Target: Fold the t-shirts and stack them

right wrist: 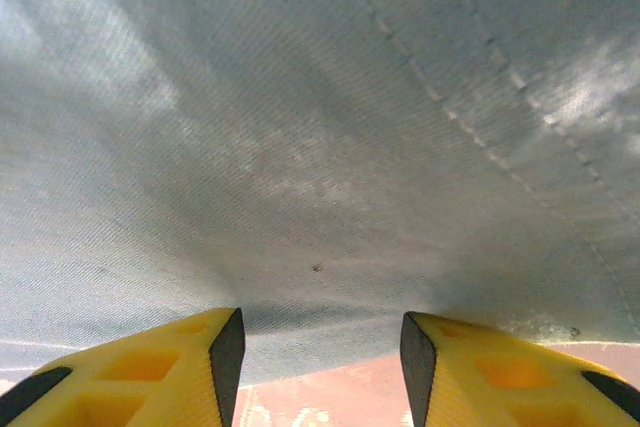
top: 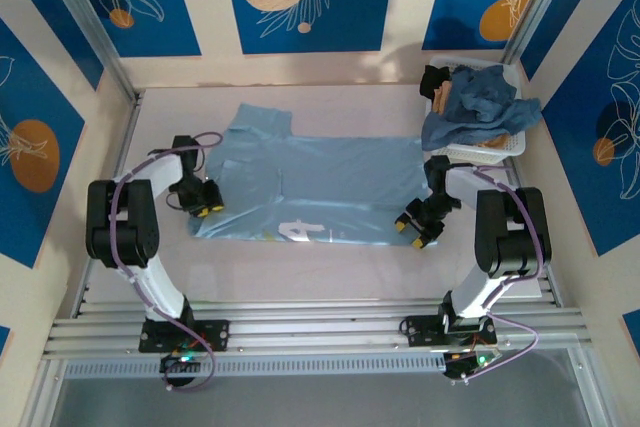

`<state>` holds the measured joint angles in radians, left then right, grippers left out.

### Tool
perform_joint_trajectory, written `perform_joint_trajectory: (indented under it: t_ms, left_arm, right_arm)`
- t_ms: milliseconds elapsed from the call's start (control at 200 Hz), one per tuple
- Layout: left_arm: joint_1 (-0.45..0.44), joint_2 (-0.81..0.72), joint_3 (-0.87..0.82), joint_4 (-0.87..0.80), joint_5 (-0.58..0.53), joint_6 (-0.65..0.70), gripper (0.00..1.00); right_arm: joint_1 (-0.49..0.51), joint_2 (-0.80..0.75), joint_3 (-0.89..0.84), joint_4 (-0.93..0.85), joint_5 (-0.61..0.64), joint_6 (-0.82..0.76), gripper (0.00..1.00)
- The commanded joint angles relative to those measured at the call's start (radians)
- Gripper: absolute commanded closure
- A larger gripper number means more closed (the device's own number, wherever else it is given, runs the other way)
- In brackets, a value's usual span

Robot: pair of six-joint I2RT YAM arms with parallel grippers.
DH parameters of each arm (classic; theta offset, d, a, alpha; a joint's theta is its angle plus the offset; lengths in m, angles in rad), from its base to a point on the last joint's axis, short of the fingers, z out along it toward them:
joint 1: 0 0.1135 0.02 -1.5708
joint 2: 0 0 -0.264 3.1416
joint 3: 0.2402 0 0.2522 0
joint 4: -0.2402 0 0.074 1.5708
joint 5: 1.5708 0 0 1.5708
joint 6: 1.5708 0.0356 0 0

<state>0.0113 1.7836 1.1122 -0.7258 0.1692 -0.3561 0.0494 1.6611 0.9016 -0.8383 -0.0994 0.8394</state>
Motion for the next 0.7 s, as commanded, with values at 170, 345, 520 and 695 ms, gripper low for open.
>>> perform_joint_trajectory:
  t_ms: [170,345,520,695]
  left_arm:
    - [0.011,-0.032,0.025,-0.017,0.01,0.012,1.0]
    - [0.013,-0.041,0.056,-0.069,-0.061,0.024,1.0]
    - [0.012,-0.04,0.098,-0.094,-0.116,0.053,1.0]
    - [0.012,0.017,0.148,-0.103,-0.142,0.072,1.0]
  right_arm:
    - [0.009,0.015,0.005,-0.024,0.028,-0.006,0.52]
    - [0.008,0.013,0.006,-0.032,0.04,-0.006,0.51]
    - [0.01,0.017,0.007,-0.035,0.052,-0.011,0.51]
    - [0.012,0.02,0.003,-0.033,0.053,-0.015,0.52]
